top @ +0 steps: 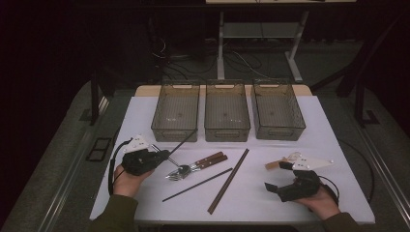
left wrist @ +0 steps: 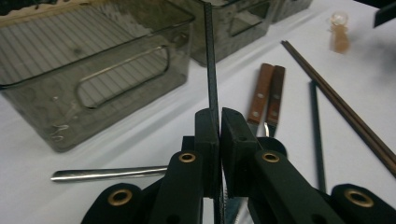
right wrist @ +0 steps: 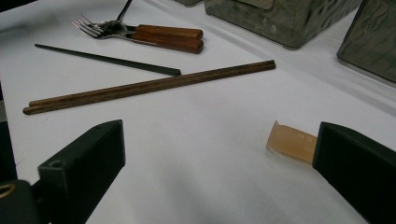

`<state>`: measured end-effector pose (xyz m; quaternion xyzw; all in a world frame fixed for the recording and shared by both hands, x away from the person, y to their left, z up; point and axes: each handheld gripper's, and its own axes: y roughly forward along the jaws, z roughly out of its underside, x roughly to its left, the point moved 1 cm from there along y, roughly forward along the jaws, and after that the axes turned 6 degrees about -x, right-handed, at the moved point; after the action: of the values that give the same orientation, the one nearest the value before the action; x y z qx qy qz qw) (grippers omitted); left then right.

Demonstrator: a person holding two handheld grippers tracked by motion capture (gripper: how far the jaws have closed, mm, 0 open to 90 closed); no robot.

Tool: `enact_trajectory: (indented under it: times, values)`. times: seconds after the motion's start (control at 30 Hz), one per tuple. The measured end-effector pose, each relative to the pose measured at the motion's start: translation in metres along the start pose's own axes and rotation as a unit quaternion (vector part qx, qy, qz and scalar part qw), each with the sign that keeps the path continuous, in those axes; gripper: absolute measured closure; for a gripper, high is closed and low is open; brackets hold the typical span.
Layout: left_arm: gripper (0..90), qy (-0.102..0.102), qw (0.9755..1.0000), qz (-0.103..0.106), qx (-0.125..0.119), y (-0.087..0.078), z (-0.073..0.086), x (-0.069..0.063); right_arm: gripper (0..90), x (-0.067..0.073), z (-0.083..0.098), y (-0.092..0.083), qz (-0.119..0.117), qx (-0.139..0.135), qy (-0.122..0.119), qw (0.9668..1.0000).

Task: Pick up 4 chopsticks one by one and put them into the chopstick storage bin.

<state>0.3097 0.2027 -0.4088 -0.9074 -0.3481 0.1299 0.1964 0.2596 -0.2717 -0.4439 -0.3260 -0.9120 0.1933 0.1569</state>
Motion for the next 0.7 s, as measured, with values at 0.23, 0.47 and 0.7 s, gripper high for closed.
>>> enact_trajectory:
  times: [0.23, 0.47, 0.7]
  values:
    - [85.6, -0.013, 0.9998, -0.006, -0.017, 0.001, -0.008, 0.008, 2.4, -0.001, 0.0, 0.0, 0.0, -0.002, 0.003, 1.0]
    - [85.6, -0.023, 0.9994, -0.014, -0.023, 0.005, -0.014, 0.016, 2.4, -0.001, 0.0, -0.001, 0.002, -0.001, 0.005, 1.0]
    - [85.6, -0.025, 0.999, -0.02, -0.03, 0.011, -0.023, 0.023, 2.4, -0.002, 0.0, -0.001, 0.003, -0.002, 0.006, 1.0]
